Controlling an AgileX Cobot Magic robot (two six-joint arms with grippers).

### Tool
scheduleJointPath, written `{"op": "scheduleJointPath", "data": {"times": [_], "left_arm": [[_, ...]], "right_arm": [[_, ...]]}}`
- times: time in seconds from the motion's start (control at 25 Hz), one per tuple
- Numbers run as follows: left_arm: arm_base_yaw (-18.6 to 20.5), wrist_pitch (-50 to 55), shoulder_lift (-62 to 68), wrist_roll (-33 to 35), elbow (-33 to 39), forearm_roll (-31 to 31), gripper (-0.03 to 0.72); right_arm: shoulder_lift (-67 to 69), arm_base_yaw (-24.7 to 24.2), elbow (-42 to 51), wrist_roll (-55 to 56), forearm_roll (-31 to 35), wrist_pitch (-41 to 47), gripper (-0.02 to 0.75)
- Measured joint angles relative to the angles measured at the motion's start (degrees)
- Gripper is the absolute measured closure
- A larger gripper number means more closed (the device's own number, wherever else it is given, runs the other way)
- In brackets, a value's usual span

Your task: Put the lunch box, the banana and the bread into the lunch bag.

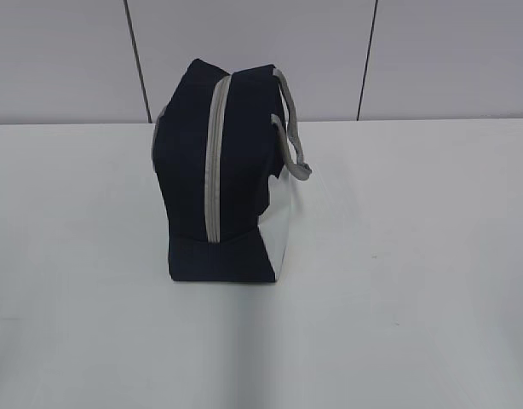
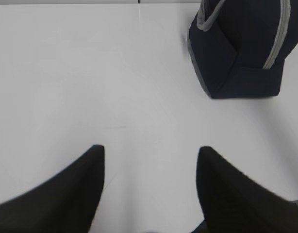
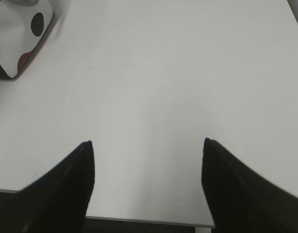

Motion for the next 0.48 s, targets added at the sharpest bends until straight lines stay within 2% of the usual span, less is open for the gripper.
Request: {"op": "scheduleJointPath", "data": {"times": [0.48], "left_arm": [[0.00,0.00,-0.05,0.00,0.00,0.00,0.265]], "right_arm": [[0.00,0.00,0.00,0.00,0.00,0.00,0.227]]}}
